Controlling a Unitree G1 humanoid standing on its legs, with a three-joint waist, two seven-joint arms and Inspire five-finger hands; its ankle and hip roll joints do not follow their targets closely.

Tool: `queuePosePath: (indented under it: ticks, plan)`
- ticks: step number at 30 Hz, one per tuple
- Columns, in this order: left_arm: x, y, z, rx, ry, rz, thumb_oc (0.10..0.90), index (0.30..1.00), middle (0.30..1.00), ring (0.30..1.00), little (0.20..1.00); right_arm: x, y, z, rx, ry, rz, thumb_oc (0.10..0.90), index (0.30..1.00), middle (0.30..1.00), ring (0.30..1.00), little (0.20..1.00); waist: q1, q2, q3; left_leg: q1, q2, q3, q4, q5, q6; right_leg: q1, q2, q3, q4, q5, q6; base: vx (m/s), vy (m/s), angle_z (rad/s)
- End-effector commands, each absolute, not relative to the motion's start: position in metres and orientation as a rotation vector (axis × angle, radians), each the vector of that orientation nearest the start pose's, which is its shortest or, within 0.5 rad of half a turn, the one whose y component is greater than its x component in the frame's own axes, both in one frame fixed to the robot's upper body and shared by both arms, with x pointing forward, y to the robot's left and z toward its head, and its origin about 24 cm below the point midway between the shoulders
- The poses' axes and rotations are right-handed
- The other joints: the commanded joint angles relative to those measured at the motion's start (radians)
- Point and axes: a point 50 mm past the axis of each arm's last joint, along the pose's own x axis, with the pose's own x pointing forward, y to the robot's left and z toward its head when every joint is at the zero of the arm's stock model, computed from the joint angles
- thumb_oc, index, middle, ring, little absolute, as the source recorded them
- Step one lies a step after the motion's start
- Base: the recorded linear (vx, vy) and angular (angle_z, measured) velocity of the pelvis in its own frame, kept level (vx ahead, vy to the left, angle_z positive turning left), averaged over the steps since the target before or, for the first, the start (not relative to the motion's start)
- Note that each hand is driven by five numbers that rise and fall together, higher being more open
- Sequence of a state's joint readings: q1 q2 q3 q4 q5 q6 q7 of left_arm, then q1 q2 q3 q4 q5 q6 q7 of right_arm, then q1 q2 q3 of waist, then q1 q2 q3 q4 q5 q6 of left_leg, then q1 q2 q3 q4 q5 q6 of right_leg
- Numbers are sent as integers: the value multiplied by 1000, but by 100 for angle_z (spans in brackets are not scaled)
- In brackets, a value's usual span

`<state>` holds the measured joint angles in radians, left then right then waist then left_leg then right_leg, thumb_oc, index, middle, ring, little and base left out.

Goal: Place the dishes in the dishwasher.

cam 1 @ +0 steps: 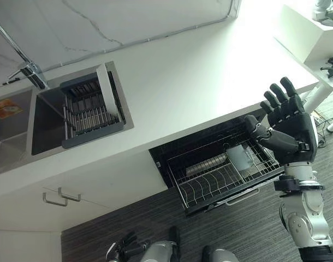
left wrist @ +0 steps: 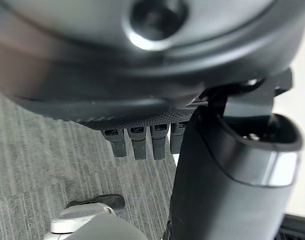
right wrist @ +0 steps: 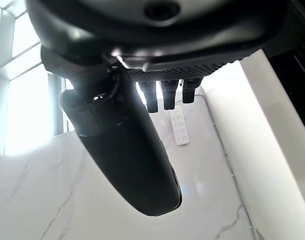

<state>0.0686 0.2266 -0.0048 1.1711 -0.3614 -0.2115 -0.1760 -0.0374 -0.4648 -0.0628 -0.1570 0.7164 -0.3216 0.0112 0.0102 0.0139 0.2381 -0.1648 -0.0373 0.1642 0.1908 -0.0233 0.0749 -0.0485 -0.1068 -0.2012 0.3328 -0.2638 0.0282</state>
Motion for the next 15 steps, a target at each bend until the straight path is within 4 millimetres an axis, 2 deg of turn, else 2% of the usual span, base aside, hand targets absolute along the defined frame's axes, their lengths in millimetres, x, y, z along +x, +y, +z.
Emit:
queuePosePath:
  ticks: [1,2,5,6,7,9,10,11,12,14,15]
  plan:
    - [76,240,-156,-78,1075,126,800,900,900,900,900,236,-243,201,257,-820,16,800,900,900,900,900,5,-2,-66,-14,24,-48,109,-217,-19,-20,-74,-10,-33,138,136,44,181,-16]
    - [79,240,-156,-73,1080,126,800,900,900,900,900,236,-242,203,263,-820,21,800,900,900,900,900,-1,3,-63,-10,22,-52,109,-225,-13,-28,-65,-9,-33,161,139,29,150,-22]
    - [79,243,-155,-77,1092,152,800,900,900,900,900,237,-242,202,278,-818,32,800,900,900,900,900,2,9,-61,-10,30,-42,109,-224,-12,-25,-36,-44,-33,168,136,-15,16,-28]
    - [78,247,-155,-69,1112,191,800,900,900,900,900,238,-238,206,293,-824,60,800,900,900,900,900,15,9,-58,-19,45,-14,109,-216,-24,-16,34,-103,-33,141,109,-92,-85,-46]
    - [70,247,-157,-59,1131,208,800,900,900,900,900,237,-237,208,288,-827,85,800,900,900,900,900,33,-3,-58,-29,54,38,109,-203,-45,-5,20,-160,-33,91,91,-79,-91,-56]
    - [69,250,-157,-16,1136,225,800,900,900,900,900,238,-237,208,280,-819,88,800,900,900,900,900,32,-11,-56,-12,47,57,109,-202,-47,-3,22,-145,-33,65,83,-22,-86,-55]
    - [68,254,-156,16,1133,253,800,900,900,900,900,237,-237,209,276,-832,108,800,900,900,900,900,23,-11,-60,21,44,91,109,-205,-46,-10,10,-142,-33,49,85,-73,-78,-21]
    - [68,255,-156,20,1131,257,800,900,900,900,900,237,-237,209,275,-838,112,800,900,900,900,900,22,-10,-55,18,50,108,109,-188,-42,-14,8,-157,-33,56,75,-94,-28,11]
    - [72,254,-155,29,1121,250,800,900,900,900,900,237,-238,211,248,-861,99,800,900,900,900,900,20,-27,-37,42,49,168,109,-167,-49,3,-21,-171,-33,41,60,-167,3,17]
    - [75,253,-154,39,1105,237,800,900,900,900,900,237,-239,215,230,-888,88,800,900,900,900,900,28,-47,-9,34,41,173,109,-126,-71,22,-60,-153,-33,43,48,-54,79,16]
    - [75,253,-154,35,1100,242,800,900,900,900,900,239,-240,215,221,-898,79,800,900,900,900,900,29,-46,2,40,67,156,126,-151,-90,46,-67,-139,-33,25,53,45,235,17]
